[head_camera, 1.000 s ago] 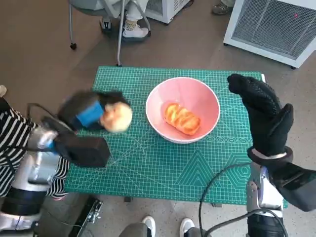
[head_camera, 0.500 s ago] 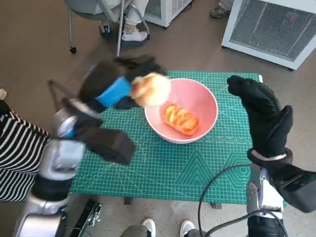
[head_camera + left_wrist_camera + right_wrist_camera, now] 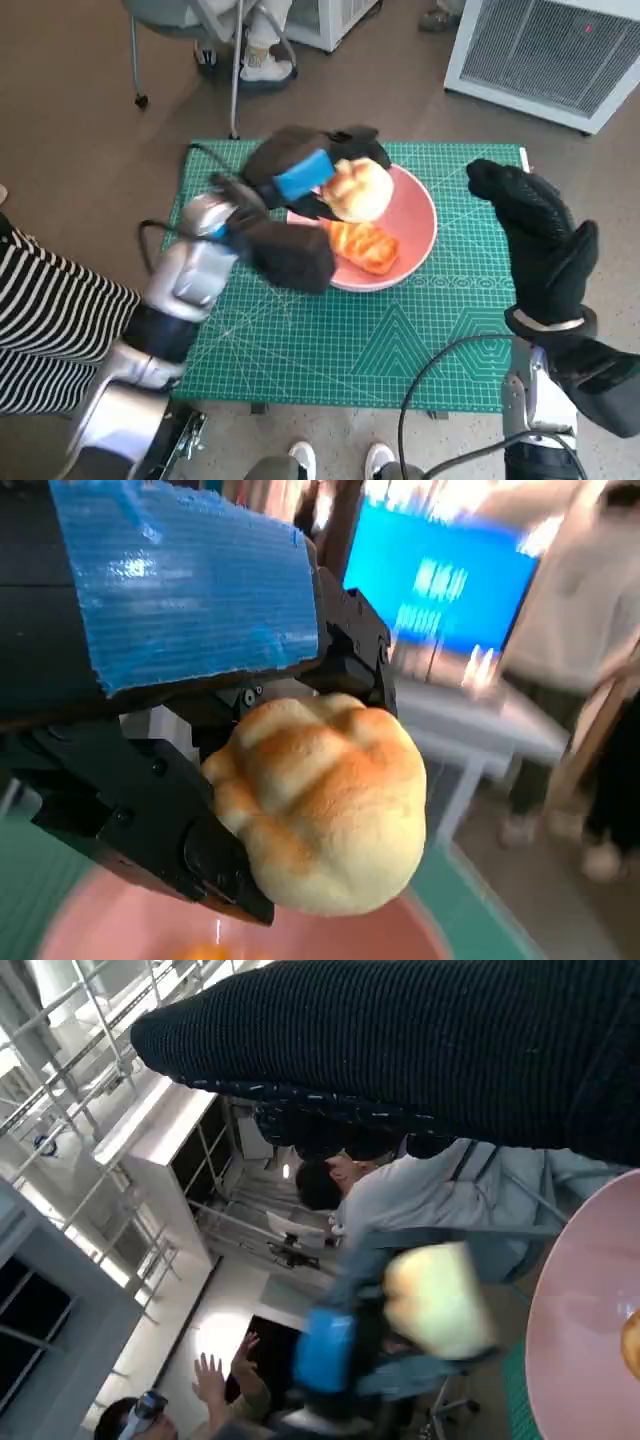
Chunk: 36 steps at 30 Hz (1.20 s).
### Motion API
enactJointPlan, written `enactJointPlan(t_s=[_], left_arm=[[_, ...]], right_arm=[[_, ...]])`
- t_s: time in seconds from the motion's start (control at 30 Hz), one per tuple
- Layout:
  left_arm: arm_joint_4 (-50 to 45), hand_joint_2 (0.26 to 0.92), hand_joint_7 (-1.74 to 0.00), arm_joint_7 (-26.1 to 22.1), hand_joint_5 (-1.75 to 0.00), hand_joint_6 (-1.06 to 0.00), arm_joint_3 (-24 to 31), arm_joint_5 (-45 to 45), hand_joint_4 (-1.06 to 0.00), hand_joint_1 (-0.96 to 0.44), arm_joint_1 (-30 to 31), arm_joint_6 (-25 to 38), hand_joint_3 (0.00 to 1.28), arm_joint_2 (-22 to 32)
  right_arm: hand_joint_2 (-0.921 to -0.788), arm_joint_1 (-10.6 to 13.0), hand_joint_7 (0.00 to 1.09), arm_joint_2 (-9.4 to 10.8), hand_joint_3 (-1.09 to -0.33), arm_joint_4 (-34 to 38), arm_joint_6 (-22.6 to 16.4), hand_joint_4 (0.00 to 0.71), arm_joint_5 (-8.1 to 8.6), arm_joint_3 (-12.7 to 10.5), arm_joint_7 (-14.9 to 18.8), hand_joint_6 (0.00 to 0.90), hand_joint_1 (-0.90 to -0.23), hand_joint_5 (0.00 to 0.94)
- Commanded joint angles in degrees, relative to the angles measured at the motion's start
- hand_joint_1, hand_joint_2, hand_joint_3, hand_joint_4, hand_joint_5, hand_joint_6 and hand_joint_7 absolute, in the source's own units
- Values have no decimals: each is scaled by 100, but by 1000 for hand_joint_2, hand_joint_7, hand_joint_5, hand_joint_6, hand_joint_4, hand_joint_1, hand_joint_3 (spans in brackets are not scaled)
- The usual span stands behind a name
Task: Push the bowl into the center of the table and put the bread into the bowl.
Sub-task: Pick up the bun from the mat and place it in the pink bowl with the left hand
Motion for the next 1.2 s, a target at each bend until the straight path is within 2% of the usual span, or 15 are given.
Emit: enactJointPlan(t_s=[0.03,0.23,0.47,0.73,1.0,1.2], left_arm=[[380,781,-68,-609,-67,-228,-249,64,-167,-53,-244,332,10,-51],[468,748,-8,-967,-9,-161,-411,191,-28,-193,-340,577,2,0],[458,743,-1,-1064,0,-85,-253,-17,-1,-328,-225,694,0,-44],[668,745,1,-1226,1,-8,13,-506,1,-433,-201,331,2,61],[1095,820,1,-1364,1,1,612,-1374,1,-569,-131,-613,30,134],[1340,891,-17,-1113,1,-35,1425,-2428,1,-637,116,-1714,74,-198]], right_arm=[[-921,186,428,25,-744,-122,95,181,6,-54,-90,82,-702,2],[-921,201,430,8,-745,-212,128,181,-37,-82,-142,80,-703,2],[-921,156,435,-24,-745,-182,141,184,-63,-117,-176,81,-705,3],[-921,81,442,-66,-745,-92,127,186,-65,-151,-164,83,-706,3],[-921,-31,445,-124,-744,-40,173,187,-37,-192,-151,80,-706,3],[-921,-189,446,-139,-743,37,249,187,-19,-243,-183,76,-701,3]])
